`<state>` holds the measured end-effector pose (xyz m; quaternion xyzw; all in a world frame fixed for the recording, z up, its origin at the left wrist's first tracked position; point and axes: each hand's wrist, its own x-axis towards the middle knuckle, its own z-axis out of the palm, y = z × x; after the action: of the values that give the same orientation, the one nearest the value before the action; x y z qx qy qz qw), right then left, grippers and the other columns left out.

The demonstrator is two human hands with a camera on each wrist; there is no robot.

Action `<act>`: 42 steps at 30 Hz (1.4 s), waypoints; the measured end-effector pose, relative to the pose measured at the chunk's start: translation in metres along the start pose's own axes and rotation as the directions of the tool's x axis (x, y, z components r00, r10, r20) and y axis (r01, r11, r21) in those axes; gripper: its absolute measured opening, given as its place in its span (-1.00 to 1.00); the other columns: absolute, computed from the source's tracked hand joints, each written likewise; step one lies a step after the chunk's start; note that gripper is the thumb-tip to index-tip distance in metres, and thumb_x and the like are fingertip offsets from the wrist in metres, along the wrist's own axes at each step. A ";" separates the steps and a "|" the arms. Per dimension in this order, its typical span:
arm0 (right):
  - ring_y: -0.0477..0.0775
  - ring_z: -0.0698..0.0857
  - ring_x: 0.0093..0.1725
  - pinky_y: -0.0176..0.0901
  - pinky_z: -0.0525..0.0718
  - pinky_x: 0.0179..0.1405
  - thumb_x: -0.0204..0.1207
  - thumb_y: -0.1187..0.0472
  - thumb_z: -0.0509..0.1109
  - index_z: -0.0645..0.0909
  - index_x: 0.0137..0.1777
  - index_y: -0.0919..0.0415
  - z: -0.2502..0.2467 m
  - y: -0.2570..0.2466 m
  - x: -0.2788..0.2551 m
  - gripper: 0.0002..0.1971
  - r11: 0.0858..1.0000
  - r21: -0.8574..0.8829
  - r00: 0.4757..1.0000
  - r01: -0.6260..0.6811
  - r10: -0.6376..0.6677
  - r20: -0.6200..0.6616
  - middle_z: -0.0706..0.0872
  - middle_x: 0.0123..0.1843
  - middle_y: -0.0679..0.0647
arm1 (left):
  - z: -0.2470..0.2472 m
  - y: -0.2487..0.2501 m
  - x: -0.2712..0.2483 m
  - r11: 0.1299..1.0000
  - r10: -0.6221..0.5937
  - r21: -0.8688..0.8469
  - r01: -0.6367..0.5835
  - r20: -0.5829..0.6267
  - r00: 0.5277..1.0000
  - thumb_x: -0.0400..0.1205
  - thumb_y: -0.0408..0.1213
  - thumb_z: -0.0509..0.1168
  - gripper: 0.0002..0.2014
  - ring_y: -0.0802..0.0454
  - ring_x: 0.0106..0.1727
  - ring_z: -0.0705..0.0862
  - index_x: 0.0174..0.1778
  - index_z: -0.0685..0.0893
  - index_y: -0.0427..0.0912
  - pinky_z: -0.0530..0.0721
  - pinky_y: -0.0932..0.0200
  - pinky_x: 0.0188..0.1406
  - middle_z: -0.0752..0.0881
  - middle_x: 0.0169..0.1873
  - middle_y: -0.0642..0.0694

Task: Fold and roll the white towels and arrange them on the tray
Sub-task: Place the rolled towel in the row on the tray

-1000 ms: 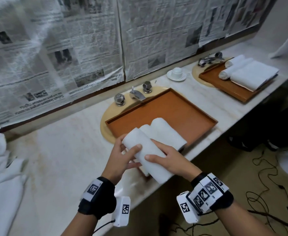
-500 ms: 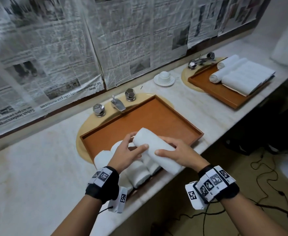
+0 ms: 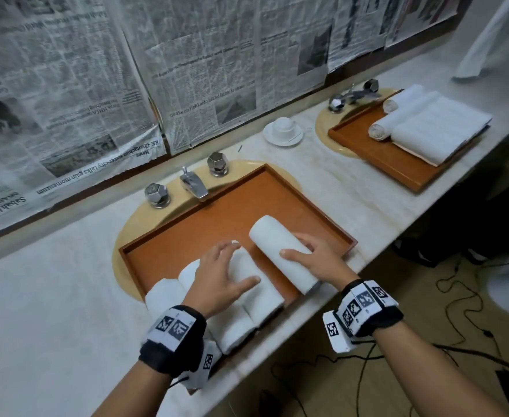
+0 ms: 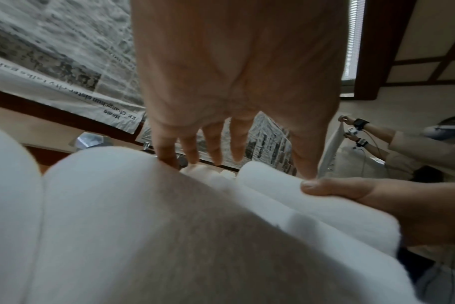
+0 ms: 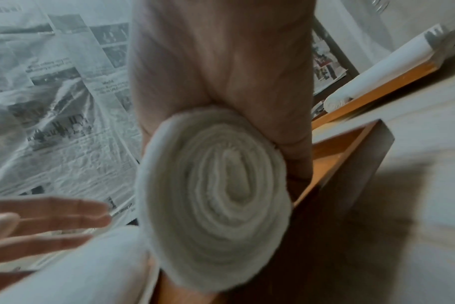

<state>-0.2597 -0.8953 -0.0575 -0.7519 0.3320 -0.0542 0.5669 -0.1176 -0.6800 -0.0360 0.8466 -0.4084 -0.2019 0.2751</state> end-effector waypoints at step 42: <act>0.07 0.36 0.59 0.08 0.43 0.51 0.56 -0.33 0.27 0.19 0.70 0.04 0.045 -0.046 -0.045 -0.20 0.751 -0.621 0.967 0.225 -0.249 0.050 0.29 0.67 -0.03 | -0.026 -0.022 -0.053 0.993 -0.115 0.014 0.117 -0.101 0.988 0.63 0.11 0.37 -0.30 -0.01 0.62 0.29 0.63 0.36 -0.09 0.25 0.13 0.56 0.32 0.63 -0.07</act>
<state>-0.2537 -0.8267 -0.0191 -0.9313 0.2434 -0.0266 0.2697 -0.1214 -0.6181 -0.0238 0.8807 -0.3462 -0.1707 0.2745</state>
